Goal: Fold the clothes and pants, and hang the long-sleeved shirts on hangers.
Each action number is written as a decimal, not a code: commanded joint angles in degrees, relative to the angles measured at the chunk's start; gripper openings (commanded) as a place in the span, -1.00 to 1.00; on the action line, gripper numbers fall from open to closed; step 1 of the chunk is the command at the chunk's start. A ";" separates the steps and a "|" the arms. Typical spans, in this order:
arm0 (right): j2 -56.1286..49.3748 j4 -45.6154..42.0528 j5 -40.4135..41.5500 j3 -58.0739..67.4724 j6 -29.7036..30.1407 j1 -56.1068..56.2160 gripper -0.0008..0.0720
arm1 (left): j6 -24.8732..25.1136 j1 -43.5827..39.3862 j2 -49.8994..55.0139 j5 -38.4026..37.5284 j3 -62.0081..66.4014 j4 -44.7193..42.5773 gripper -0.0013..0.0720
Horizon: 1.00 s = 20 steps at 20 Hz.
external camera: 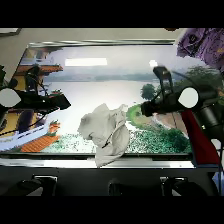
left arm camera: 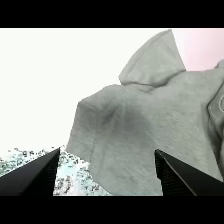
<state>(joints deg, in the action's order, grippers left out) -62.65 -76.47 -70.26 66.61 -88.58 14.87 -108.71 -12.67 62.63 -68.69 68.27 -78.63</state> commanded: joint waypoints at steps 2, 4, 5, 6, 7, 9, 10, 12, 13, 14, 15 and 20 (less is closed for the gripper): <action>0.04 22.45 0.28 -19.71 5.81 -8.00 0.20 | 1.11 3.37 0.55 1.64 0.02 0.02 0.85; 0.04 24.55 1.42 -26.60 8.11 -7.72 0.39 | 1.14 3.37 1.95 0.96 -0.02 0.04 0.86; 0.02 26.38 1.97 -29.31 9.22 -7.72 0.39 | 1.14 3.37 2.80 0.33 -0.07 0.11 0.86; 0.02 29.62 2.95 -31.74 10.95 -7.72 0.39 | 1.16 3.37 3.78 -0.52 -0.07 0.24 0.86; 0.02 32.74 4.37 -33.62 12.33 -7.72 0.39 | 1.16 3.37 4.70 -1.07 -0.09 0.24 0.86; -0.09 38.77 8.04 -36.52 14.40 -7.72 0.40 | 1.16 3.37 6.29 -1.40 -0.09 0.24 0.86; -0.24 40.92 9.79 -37.55 16.04 -7.72 0.40 | 1.16 3.37 6.93 -1.40 -0.09 0.24 0.86; -1.09 42.03 12.50 -38.36 16.87 -7.72 0.54 | 1.18 3.37 7.67 -1.38 -0.09 0.20 0.86; -2.10 43.15 13.07 -38.36 17.81 -7.72 0.56 | 1.20 3.37 7.82 -1.38 -0.09 0.15 0.86; -3.58 45.68 13.53 -38.36 19.50 -7.72 0.56 | 1.22 3.37 7.85 -1.38 -0.09 0.13 0.85; -5.35 48.89 13.86 -38.36 21.75 -7.69 0.56 | 1.22 3.37 7.85 -1.38 -0.09 0.15 0.85; -11.82 51.65 16.81 -38.36 25.00 -1.92 0.17 | 1.84 3.41 7.85 -1.40 -0.04 -0.61 0.85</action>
<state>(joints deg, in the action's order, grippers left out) -71.48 -27.62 -55.68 28.45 -66.35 9.98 -107.28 -9.32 70.35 -70.00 68.20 -78.78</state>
